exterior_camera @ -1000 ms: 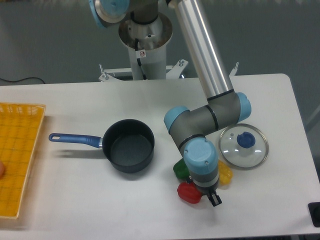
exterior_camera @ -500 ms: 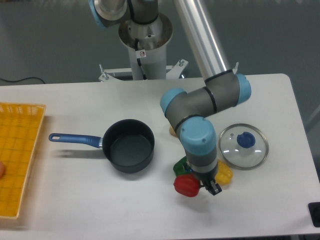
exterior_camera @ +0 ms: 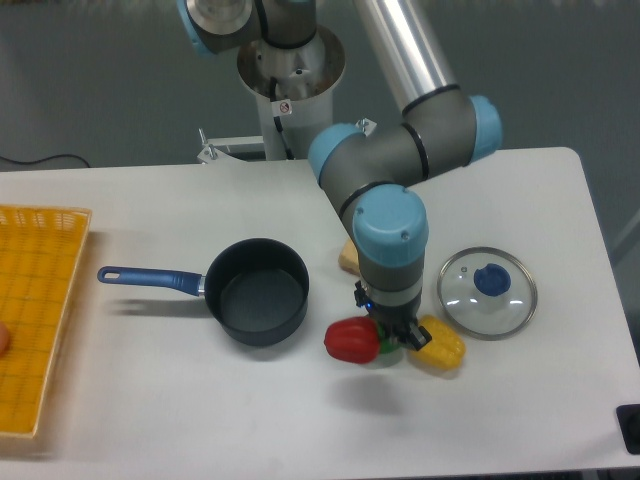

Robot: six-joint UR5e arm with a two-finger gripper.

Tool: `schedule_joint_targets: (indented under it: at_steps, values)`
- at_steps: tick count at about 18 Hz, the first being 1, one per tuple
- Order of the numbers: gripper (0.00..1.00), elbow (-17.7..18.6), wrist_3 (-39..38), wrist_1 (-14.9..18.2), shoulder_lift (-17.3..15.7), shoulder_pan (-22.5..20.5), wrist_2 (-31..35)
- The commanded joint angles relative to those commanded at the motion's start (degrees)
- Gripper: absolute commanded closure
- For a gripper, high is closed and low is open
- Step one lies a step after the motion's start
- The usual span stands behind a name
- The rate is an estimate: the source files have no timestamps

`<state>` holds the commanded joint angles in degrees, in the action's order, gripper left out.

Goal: Pick up the red pepper
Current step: 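Lift the red pepper and carry it toward the saucepan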

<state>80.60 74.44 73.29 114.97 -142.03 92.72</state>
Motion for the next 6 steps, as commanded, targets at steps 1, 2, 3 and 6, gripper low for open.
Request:
schedule_joint_targets:
  at_steps: [1,2,3,6]
  values:
    - [1.00,-0.26,0.00,1.14,-0.35,-0.09,0.09]
    - [1.00,-0.61,0.00,2.11,-0.44,0.00,0.09]
    - [1.00,-0.70,0.00,2.64,-0.44,0.09,0.17]
    - [1.00,-0.70,-0.17,2.82,-0.62,0.09,0.09]
